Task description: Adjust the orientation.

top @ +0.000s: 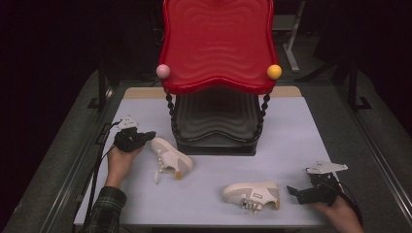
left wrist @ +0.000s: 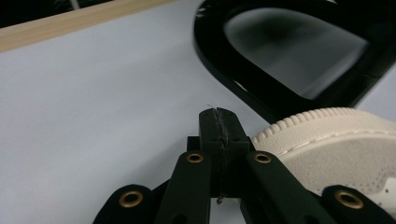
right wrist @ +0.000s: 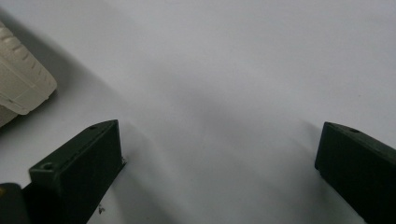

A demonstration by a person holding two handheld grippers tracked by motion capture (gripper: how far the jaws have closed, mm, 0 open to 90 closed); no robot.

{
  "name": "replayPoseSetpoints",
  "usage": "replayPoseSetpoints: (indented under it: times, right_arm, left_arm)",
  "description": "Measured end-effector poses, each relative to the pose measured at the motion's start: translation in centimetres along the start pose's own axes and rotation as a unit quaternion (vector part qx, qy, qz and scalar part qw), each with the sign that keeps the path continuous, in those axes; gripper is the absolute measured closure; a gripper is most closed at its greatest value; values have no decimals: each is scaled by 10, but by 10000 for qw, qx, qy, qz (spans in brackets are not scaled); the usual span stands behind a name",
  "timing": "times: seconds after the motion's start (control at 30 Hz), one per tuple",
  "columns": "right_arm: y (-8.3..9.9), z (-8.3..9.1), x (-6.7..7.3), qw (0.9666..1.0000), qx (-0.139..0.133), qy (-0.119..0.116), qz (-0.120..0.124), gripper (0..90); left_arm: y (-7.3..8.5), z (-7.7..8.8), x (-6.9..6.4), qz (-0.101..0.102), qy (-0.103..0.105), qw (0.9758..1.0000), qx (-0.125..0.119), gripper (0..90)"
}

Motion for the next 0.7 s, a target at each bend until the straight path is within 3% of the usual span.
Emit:
replayPoseSetpoints:
  times: [0.1, 0.3, 0.7]
  right_arm:
    - [0, 0, 0, 10000, 2, 2, -3, 0]
    - [0, 0, 0, 10000, 1, 4, -5, 0]
    - [0, 0, 0, 10000, 3, 3, -3, 0]
  left_arm:
    - [1, -2, -9, -87, 113, 9999, 12, 900]
    - [5, -3, -26, -65, 299, 9995, -73, 900]
    - [7, -8, -57, -318, 579, 9978, 80, 900]
Point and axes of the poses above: each handheld gripper's, and its own axes: z roughly backward along the jaws, y roughly out of its underside, x roughly to its left, the point moved 3 cm from there along -z, roughly forward along the jaws, and after that the axes turned 11 degrees about y, right-handed, at the moved point
